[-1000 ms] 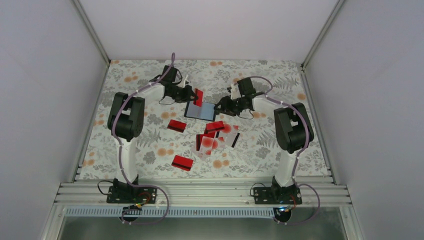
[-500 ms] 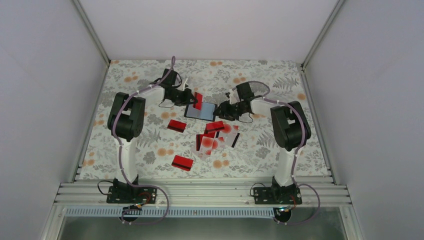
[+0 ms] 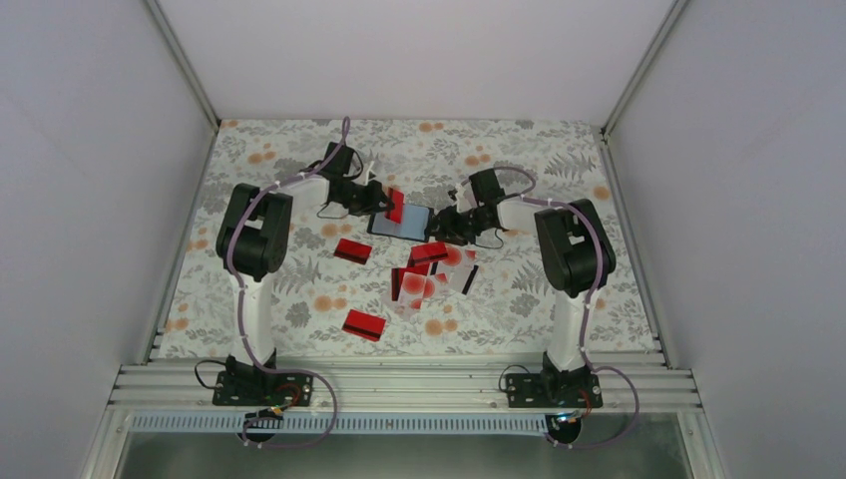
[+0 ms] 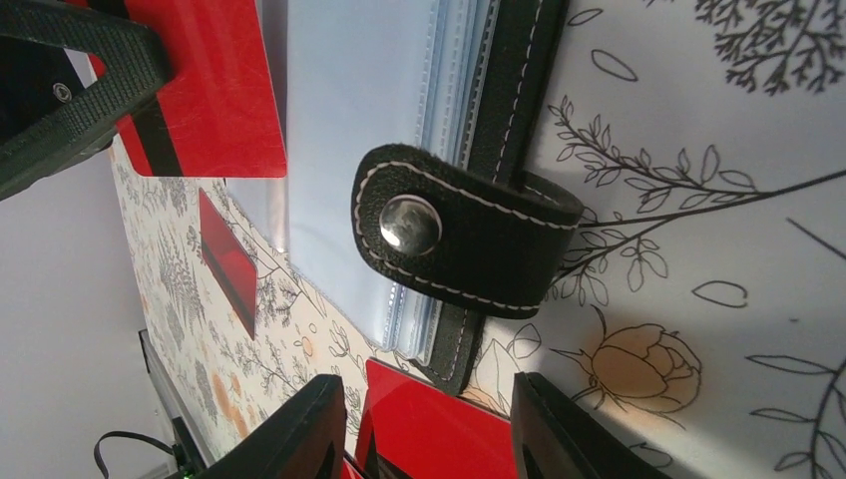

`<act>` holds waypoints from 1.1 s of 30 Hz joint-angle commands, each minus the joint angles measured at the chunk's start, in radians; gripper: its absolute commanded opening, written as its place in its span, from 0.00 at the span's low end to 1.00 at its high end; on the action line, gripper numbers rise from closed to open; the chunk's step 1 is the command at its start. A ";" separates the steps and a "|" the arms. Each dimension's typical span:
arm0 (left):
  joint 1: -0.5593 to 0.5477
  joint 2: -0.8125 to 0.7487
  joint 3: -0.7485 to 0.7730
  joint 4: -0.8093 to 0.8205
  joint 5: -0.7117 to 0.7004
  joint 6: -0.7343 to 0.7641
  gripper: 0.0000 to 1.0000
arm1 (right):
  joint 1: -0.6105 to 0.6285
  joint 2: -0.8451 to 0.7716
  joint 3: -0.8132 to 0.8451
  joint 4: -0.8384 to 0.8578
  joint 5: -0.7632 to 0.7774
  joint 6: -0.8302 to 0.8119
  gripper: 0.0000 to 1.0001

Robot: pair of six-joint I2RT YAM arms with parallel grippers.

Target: Put the credit cards into the card holder

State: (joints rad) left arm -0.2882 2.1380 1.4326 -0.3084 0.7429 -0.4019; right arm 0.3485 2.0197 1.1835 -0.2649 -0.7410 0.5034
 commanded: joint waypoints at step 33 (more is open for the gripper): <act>-0.006 0.017 -0.109 0.121 0.110 -0.105 0.02 | 0.006 0.040 -0.038 0.059 -0.026 -0.009 0.41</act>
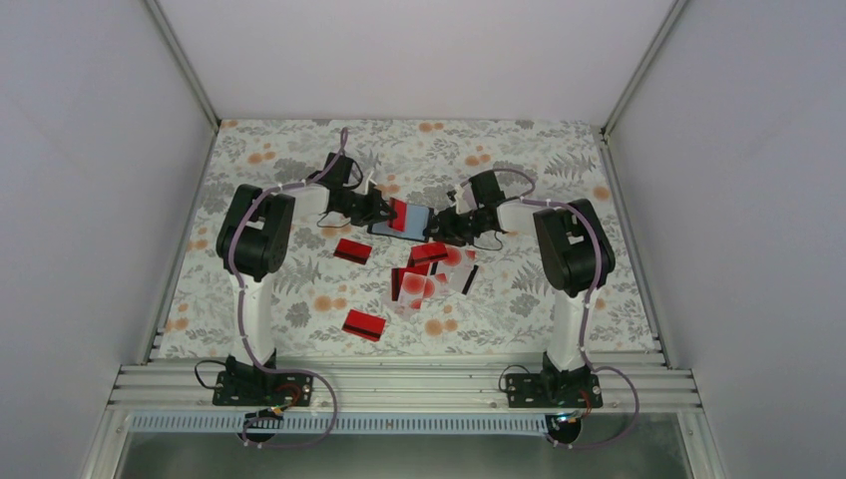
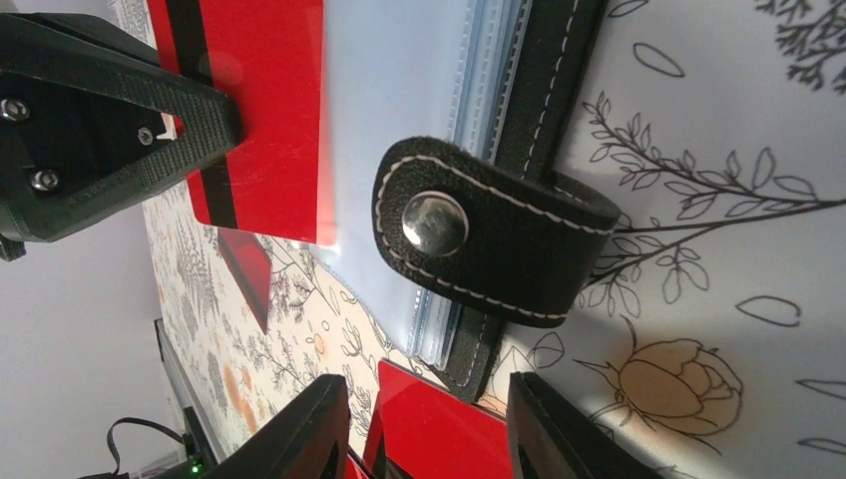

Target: Put the credit cards into the card holder

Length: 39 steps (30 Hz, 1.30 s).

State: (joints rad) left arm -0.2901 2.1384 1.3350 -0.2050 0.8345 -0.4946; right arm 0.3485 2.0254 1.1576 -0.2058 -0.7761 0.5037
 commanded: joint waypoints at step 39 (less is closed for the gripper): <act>-0.042 0.107 0.117 -0.153 0.049 0.067 0.02 | 0.006 0.054 0.001 0.016 -0.008 -0.016 0.40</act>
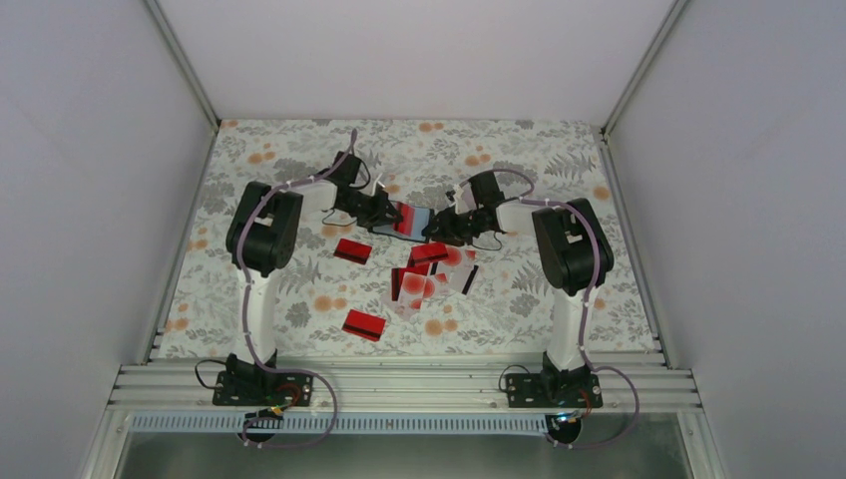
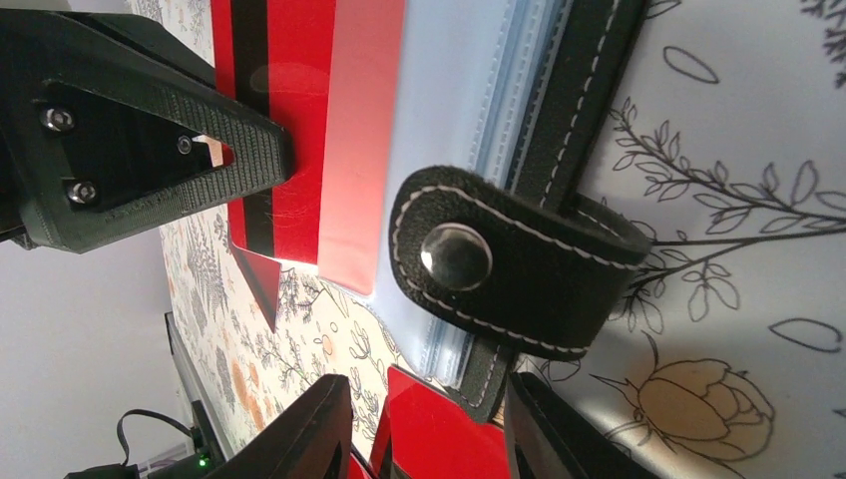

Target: Put the credit cards into the card holder

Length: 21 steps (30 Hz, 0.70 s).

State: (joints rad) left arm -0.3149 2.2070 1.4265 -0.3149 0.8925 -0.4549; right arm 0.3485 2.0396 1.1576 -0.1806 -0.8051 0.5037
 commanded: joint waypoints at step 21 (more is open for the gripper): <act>-0.072 0.073 0.191 -0.310 -0.206 0.140 0.40 | 0.006 0.059 0.026 -0.011 0.010 -0.028 0.38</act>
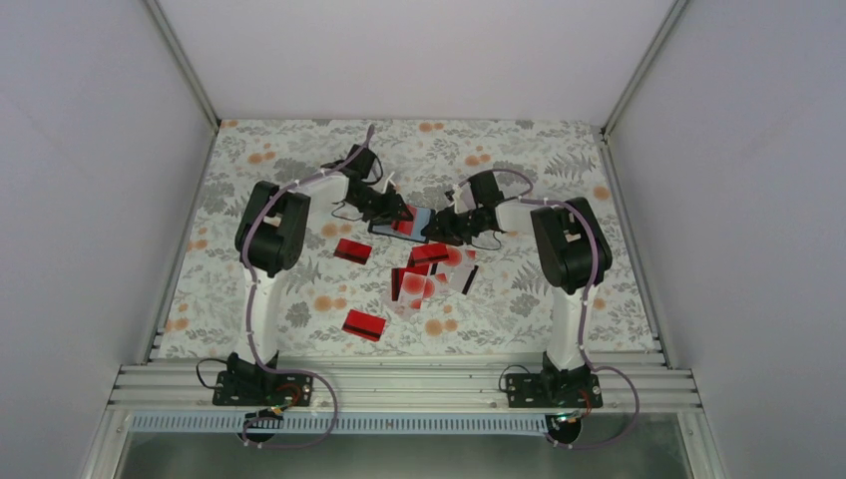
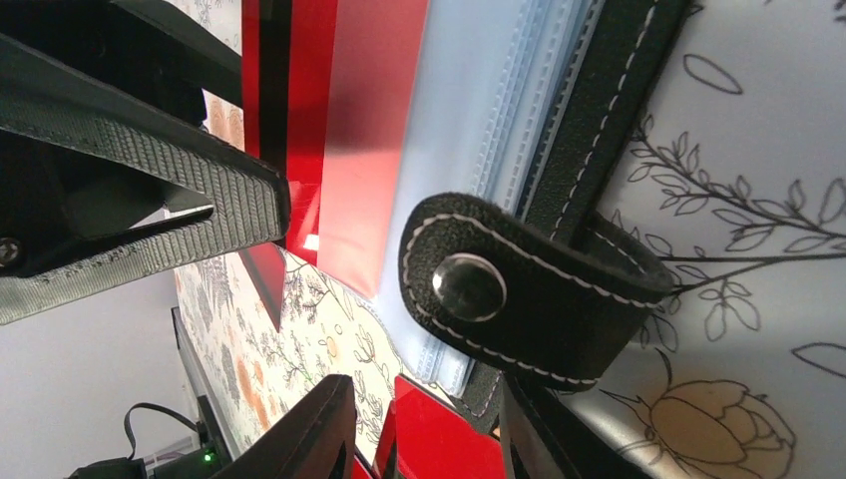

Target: Put the credit cards into the card holder

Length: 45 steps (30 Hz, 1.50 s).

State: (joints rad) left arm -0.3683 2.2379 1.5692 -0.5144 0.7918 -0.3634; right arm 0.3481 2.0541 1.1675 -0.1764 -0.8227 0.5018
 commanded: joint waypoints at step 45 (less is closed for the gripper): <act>-0.259 0.263 0.544 -0.596 -0.665 -0.066 1.00 | 0.003 0.017 0.049 -0.017 0.005 -0.063 0.37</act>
State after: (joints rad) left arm -0.5823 2.4264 2.1094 -1.0386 0.1509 -0.4141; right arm 0.3374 2.0811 1.2121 -0.2222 -0.8474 0.4587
